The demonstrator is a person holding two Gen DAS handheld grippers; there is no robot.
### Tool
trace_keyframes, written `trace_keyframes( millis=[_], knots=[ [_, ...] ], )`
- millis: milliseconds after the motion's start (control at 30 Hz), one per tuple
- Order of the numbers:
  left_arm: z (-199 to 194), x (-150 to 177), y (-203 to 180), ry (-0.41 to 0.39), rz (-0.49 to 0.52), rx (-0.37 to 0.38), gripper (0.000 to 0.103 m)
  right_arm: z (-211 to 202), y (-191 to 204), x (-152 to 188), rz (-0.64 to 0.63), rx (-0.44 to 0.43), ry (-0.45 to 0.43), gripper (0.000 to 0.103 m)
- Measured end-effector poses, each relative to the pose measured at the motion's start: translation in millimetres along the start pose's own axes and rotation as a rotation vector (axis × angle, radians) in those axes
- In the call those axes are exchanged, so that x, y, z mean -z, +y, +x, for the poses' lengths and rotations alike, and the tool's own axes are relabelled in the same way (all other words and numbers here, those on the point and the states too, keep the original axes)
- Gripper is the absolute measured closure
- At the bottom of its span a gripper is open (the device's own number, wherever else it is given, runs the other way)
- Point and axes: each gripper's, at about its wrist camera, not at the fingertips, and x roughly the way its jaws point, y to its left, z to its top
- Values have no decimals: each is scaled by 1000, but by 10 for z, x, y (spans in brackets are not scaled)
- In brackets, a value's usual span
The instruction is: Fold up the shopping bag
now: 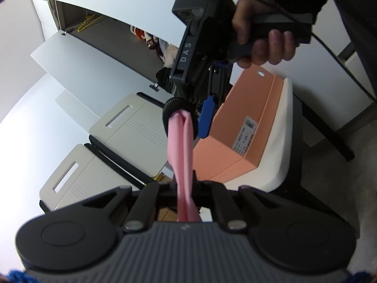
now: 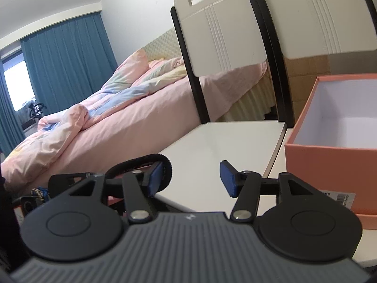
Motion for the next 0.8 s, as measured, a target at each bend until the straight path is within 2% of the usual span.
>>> trace_keyframes(
  millis=[133,333,433,533,667,767,800],
  knots=[
    [-53,-4,-21,-33,2,15,97,-17,-100,-5,44,-33,40,35],
    [-120,-9,-83,-72,18,49,97,-25,-205,34,99,-74,93,34],
    [-170,-13,-102,-105,21,67,97,-54,-323,60,144,-118,127,29],
    [-215,-13,-135,-136,31,81,97,-74,-435,115,188,-164,162,27],
    [-339,-83,-159,-231,28,110,97,53,-513,226,216,-25,261,32],
    [-343,-66,-267,-234,75,120,97,27,-486,264,226,-77,238,33],
    [-318,-56,-234,-224,57,112,96,4,-458,257,214,-83,219,33]
  ],
)
